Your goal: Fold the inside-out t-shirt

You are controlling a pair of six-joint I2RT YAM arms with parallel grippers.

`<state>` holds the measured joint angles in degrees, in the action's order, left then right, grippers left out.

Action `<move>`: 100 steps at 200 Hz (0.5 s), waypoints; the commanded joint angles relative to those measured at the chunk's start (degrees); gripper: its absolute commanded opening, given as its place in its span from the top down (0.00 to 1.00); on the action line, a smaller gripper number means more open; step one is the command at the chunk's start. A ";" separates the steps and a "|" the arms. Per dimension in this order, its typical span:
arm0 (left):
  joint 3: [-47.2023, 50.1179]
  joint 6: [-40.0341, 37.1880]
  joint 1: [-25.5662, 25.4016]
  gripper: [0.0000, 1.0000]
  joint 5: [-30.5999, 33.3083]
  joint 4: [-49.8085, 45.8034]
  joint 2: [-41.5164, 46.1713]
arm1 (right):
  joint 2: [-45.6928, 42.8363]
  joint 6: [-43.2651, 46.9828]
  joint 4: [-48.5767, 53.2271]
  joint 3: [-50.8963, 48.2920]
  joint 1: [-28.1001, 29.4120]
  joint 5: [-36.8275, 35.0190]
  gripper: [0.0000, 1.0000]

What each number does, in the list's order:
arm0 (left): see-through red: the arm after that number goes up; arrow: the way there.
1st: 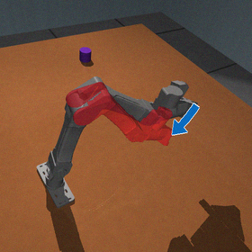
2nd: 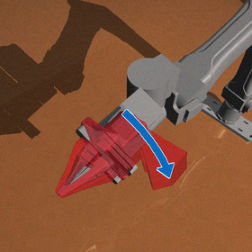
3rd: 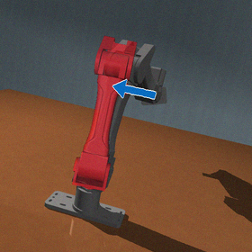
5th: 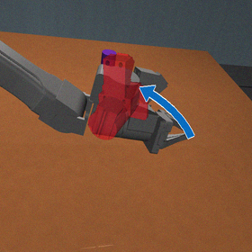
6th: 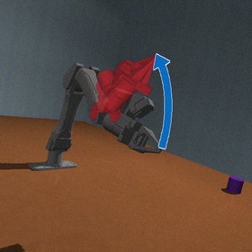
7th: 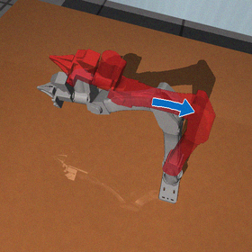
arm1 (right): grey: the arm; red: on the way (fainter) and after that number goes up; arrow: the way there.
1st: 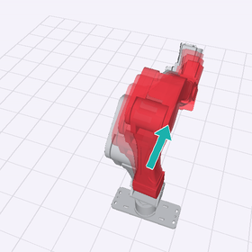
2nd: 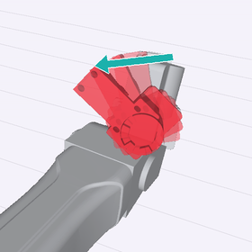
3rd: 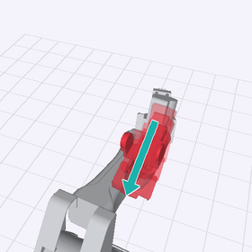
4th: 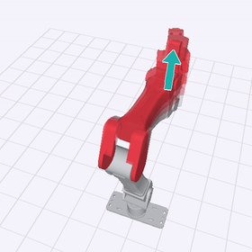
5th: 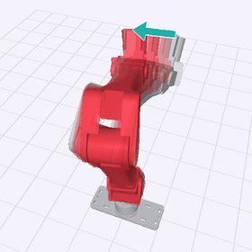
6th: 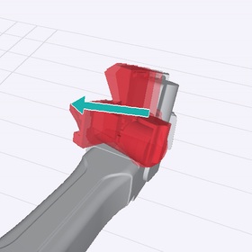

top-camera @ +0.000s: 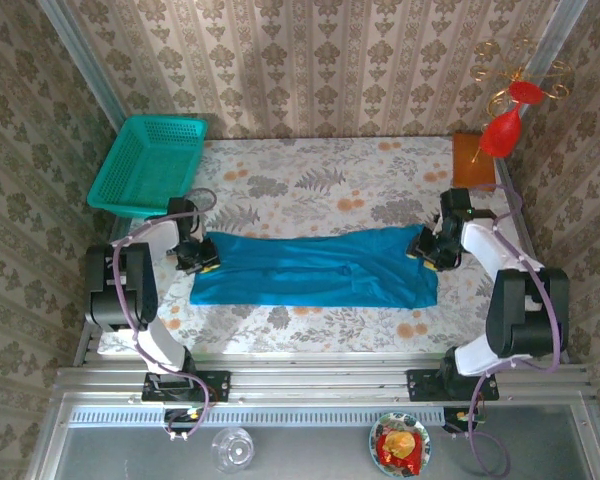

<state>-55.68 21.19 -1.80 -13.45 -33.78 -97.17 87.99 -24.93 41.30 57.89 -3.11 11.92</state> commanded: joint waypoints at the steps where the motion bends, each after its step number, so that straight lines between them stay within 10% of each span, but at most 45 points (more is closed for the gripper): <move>1: -1.22 -1.37 0.67 0.80 1.76 0.30 -1.09 | 5.03 7.64 4.99 3.94 0.21 -8.45 0.53; 100: -0.13 -0.98 0.92 0.80 1.07 0.58 -0.13 | 14.77 15.35 6.44 7.81 0.30 -5.07 0.36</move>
<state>-55.72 20.95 -1.72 -13.47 -33.67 -97.19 102.19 -11.84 45.71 65.76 -3.11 4.67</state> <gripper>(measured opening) 0.203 0.634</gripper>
